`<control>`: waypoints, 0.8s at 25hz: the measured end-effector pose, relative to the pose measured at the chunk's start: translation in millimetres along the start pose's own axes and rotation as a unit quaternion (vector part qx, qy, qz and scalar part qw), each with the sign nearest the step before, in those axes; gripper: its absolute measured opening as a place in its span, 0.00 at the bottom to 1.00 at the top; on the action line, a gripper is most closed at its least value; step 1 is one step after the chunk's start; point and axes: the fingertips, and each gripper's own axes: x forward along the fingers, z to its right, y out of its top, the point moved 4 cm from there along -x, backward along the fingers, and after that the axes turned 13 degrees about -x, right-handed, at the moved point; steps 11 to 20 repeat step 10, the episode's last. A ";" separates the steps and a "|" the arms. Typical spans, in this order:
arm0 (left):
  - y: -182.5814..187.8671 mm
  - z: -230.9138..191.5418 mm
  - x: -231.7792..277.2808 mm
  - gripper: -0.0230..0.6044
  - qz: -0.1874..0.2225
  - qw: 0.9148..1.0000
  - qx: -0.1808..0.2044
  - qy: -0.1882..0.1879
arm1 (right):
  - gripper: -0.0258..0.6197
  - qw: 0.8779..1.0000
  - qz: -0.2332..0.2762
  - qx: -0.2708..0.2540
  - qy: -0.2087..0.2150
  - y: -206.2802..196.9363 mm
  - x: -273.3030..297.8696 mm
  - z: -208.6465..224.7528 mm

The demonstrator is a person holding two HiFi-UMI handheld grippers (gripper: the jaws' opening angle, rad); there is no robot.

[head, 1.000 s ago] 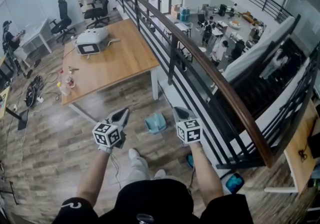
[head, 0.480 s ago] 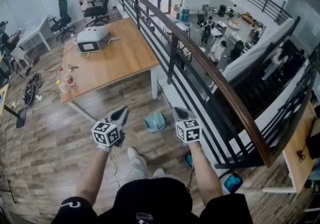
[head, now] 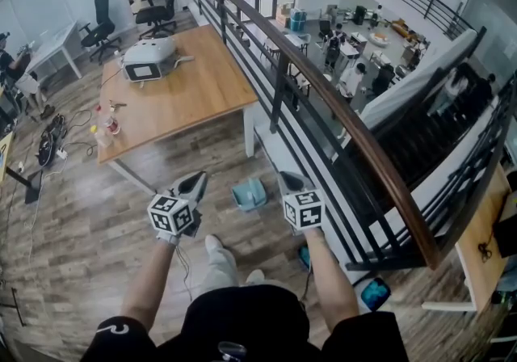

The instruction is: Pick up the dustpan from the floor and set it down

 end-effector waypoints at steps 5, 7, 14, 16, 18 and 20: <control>0.2 -2.7 -1.5 0.03 -0.002 1.000 -0.001 0.000 | 0.03 1.000 0.002 -0.003 -0.003 -1.3 3.3 -2.7; -0.4 -2.9 -1.6 0.03 -0.003 1.000 -0.001 -0.001 | 0.03 1.000 0.000 -0.005 -0.001 -3.1 4.1 -4.2; -3.0 -1.7 -0.4 0.03 -0.004 1.000 -0.004 -0.001 | 0.03 1.000 -0.001 -0.007 -0.001 -4.1 2.6 -4.5; -3.0 -1.7 -0.4 0.03 -0.004 1.000 -0.004 -0.001 | 0.03 1.000 -0.001 -0.007 -0.001 -4.1 2.6 -4.5; -3.0 -1.7 -0.4 0.03 -0.004 1.000 -0.004 -0.001 | 0.03 1.000 -0.001 -0.007 -0.001 -4.1 2.6 -4.5; -3.0 -1.7 -0.4 0.03 -0.004 1.000 -0.004 -0.001 | 0.03 1.000 -0.001 -0.007 -0.001 -4.1 2.6 -4.5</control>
